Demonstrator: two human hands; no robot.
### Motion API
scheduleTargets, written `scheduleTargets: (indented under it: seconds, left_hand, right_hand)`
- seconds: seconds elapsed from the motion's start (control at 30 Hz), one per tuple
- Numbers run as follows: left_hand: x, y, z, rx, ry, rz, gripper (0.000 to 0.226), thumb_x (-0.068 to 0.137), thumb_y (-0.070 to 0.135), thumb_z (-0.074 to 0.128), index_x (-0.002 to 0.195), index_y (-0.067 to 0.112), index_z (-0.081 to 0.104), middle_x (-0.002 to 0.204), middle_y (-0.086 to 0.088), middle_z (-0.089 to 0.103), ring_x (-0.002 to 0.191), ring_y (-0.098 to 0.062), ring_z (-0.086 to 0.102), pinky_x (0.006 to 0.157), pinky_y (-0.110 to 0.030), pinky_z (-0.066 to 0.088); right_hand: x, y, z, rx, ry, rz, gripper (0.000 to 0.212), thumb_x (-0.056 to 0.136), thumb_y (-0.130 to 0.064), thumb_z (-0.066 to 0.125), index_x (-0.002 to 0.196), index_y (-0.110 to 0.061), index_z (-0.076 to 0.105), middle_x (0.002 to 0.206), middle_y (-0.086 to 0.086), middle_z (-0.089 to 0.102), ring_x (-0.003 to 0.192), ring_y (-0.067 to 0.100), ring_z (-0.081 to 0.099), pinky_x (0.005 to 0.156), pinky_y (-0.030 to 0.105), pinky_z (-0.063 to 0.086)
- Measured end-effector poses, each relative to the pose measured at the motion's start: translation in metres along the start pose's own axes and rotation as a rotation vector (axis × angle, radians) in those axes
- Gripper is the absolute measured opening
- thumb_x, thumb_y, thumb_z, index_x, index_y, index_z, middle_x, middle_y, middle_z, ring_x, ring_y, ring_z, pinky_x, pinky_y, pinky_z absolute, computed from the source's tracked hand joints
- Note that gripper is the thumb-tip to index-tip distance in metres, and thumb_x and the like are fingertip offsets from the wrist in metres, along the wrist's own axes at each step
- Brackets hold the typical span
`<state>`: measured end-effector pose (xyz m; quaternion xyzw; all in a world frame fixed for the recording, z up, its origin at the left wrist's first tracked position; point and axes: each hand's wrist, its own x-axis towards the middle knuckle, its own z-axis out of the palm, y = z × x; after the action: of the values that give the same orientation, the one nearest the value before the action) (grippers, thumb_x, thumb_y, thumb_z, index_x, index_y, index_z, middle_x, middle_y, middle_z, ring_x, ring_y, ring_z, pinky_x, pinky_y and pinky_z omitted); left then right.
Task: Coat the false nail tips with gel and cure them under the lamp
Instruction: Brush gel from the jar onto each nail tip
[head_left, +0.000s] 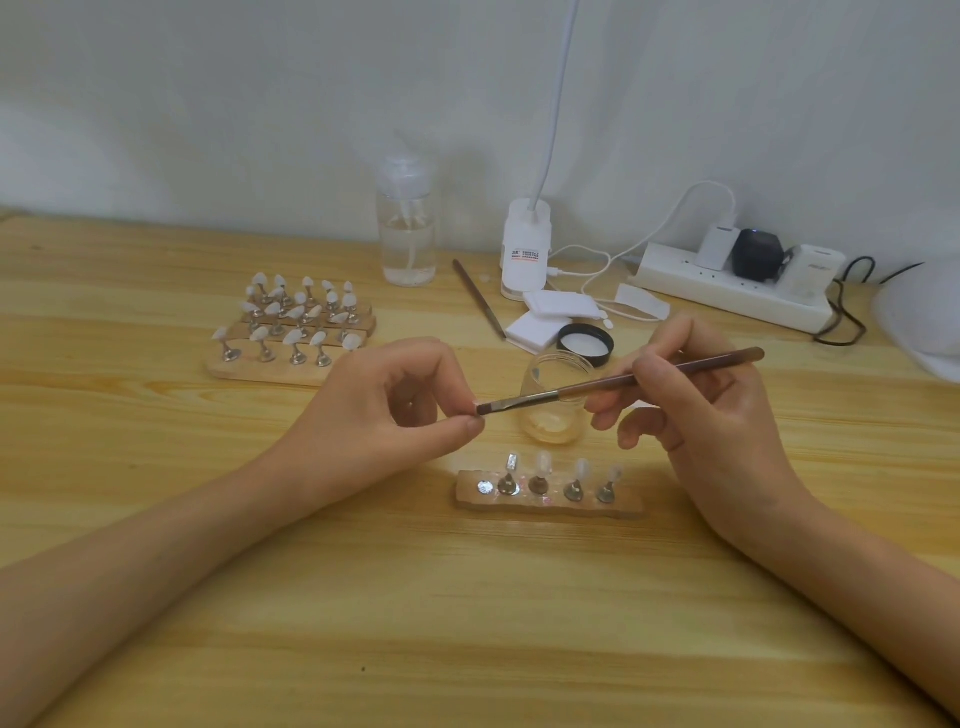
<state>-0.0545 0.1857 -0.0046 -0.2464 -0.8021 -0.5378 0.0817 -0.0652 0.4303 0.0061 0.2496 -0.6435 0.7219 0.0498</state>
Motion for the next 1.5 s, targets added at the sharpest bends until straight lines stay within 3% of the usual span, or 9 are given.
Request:
scheduleTargets:
  seconds: [0.13,0.27,0.43,0.53,0.67,0.9,1.1,1.3,1.5]
  left_hand:
    - [0.0,0.0,0.0,-0.025,0.007,-0.017,0.011,0.074,0.018,0.075,0.073,0.015,0.064,0.071,0.012,0.063,0.057,-0.014,0.05,0.055,-0.026,0.042]
    - [0.0,-0.001,0.0,-0.051,-0.006,-0.017,0.012,0.076,0.016,0.075,0.074,0.014,0.064,0.071,0.014,0.063,0.056,-0.008,0.049,0.054,-0.018,0.042]
    - [0.003,-0.004,-0.005,-0.09,-0.142,-0.047,0.012,0.079,0.023,0.079,0.08,0.015,0.07,0.083,0.006,0.07,0.057,-0.006,0.054,0.052,-0.017,0.047]
    - [0.003,-0.006,-0.008,-0.103,-0.219,-0.046,0.011,0.08,0.027,0.079,0.084,0.02,0.072,0.092,-0.002,0.074,0.061,-0.012,0.058,0.055,-0.021,0.049]
    - [0.003,-0.008,-0.009,-0.052,-0.291,-0.026,0.01,0.078,0.026,0.082,0.079,0.033,0.075,0.096,0.002,0.07,0.073,-0.031,0.055,0.059,-0.017,0.043]
    - [0.004,-0.007,-0.007,-0.006,-0.393,-0.068,0.008,0.074,0.026,0.08,0.081,0.026,0.077,0.094,0.006,0.068,0.075,-0.037,0.056,0.064,-0.03,0.046]
    - [0.005,-0.004,-0.007,0.052,-0.435,-0.082,0.008,0.08,0.02,0.08,0.084,0.025,0.075,0.095,0.005,0.069,0.073,-0.02,0.058,0.065,-0.018,0.043]
    - [0.003,-0.003,-0.006,0.114,-0.437,-0.03,0.016,0.084,0.011,0.077,0.087,0.026,0.071,0.096,0.005,0.068,0.071,-0.019,0.06,0.066,-0.018,0.044]
    - [0.001,0.0,-0.008,0.233,-0.432,0.004,0.021,0.077,0.024,0.083,0.09,0.025,0.067,0.093,0.015,0.062,0.072,-0.01,0.059,0.062,-0.006,0.038]
  right_hand:
    - [0.0,0.0,-0.001,-0.029,0.031,0.006,0.012,0.088,-0.024,0.062,0.076,-0.024,0.06,0.075,0.01,0.074,0.065,0.022,0.07,0.053,0.023,0.052]
    - [0.001,0.002,-0.005,-0.063,0.089,0.019,0.013,0.084,-0.028,0.064,0.073,-0.024,0.059,0.072,0.009,0.072,0.063,0.022,0.069,0.052,0.023,0.051]
    - [0.003,0.004,-0.012,-0.054,0.133,0.028,0.018,0.087,-0.023,0.061,0.07,-0.025,0.058,0.069,0.008,0.07,0.058,0.019,0.065,0.05,0.022,0.049]
    - [0.005,0.006,-0.015,-0.044,0.16,0.04,0.026,0.091,-0.017,0.054,0.067,-0.028,0.059,0.067,0.006,0.069,0.057,0.018,0.063,0.05,0.022,0.048]
    - [0.007,0.007,-0.018,-0.023,0.183,0.055,0.021,0.091,-0.017,0.052,0.07,-0.022,0.057,0.065,0.005,0.067,0.056,0.017,0.06,0.049,0.022,0.047]
    - [0.007,0.008,-0.019,-0.012,0.185,0.061,0.016,0.091,-0.018,0.051,0.076,-0.012,0.05,0.063,0.004,0.066,0.055,0.015,0.059,0.048,0.021,0.046]
    - [0.007,0.008,-0.019,0.041,0.188,0.054,0.021,0.089,-0.016,0.051,0.069,-0.02,0.053,0.062,0.004,0.065,0.054,0.015,0.058,0.048,0.021,0.045]
    - [0.013,0.007,-0.03,-0.008,0.236,0.023,0.032,0.089,-0.015,0.05,0.062,-0.031,0.058,0.06,-0.001,0.064,0.055,0.013,0.06,0.046,0.02,0.044]
    - [0.021,0.005,-0.051,-0.139,0.3,-0.053,0.026,0.09,-0.01,0.048,0.068,-0.021,0.053,0.057,-0.001,0.063,0.051,0.015,0.056,0.045,0.021,0.043]
